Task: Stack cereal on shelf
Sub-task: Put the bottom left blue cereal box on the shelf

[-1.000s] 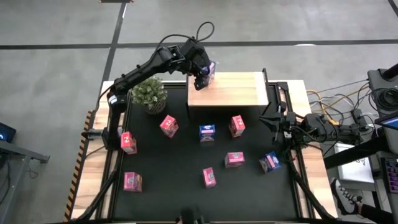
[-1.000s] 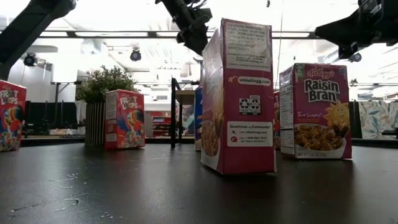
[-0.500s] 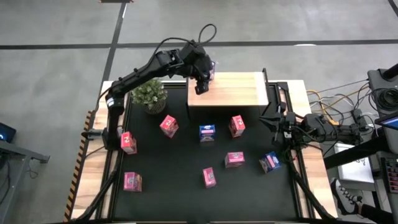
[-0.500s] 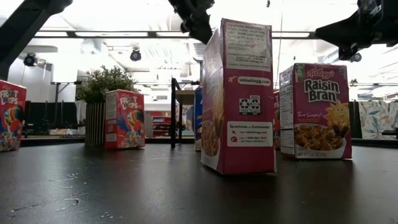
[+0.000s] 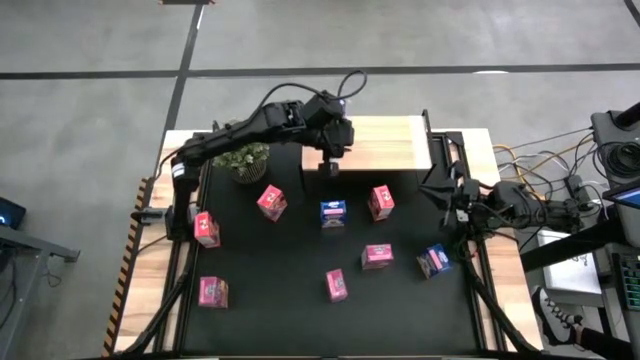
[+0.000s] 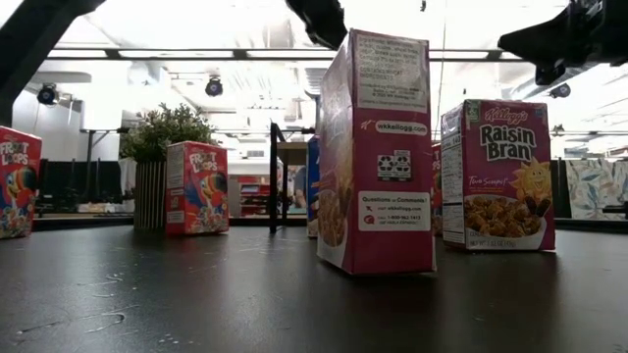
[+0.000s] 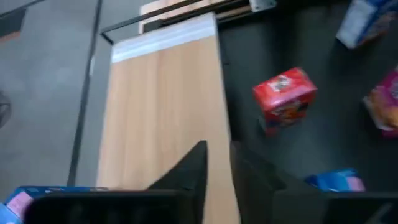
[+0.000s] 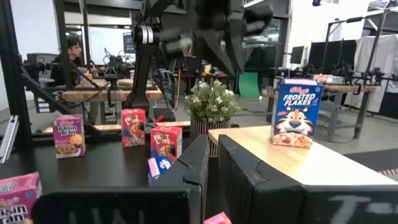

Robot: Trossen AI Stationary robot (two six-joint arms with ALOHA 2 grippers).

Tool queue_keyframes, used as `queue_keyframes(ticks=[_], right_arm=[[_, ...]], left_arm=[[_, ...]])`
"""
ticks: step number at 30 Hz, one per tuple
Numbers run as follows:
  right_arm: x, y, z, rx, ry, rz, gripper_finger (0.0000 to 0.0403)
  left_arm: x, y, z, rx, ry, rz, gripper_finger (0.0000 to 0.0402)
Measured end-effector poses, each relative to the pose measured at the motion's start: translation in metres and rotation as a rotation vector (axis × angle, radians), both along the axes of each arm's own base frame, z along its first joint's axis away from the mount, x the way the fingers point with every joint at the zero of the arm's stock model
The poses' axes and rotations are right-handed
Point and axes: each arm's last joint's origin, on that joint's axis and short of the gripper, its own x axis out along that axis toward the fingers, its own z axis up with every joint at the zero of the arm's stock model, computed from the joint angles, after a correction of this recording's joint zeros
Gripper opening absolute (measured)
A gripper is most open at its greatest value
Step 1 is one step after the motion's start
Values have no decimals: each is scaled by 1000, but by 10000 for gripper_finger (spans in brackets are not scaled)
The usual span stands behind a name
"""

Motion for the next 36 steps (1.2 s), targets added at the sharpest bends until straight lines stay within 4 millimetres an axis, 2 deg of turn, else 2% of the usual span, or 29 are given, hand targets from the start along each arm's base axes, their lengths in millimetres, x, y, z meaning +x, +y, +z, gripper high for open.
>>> queue_keyframes(ticks=[3,8,11,17,22,28,33,36], right_arm=[[-1,0,2,1,-9,0,28],[-1,0,1,22,-10,2,28],[-1,0,1,26,-10,2,28],[0,0,-1,30,-6,2,28],[1,0,-3,40,-1,4,28],[1,0,-3,46,-2,4,28],[1,0,-3,54,-3,5,28],[1,0,-3,54,-3,5,28]], left_arm=[[6,12,-12,78,-18,86,6],[7,36,-27,236,-4,230,3],[2,48,-33,244,22,260,1],[-3,60,-36,235,37,294,0],[-7,61,-37,248,86,322,0],[-14,58,-28,226,132,328,0],[-21,56,-13,200,125,354,0],[-23,53,0,138,68,298,0]])
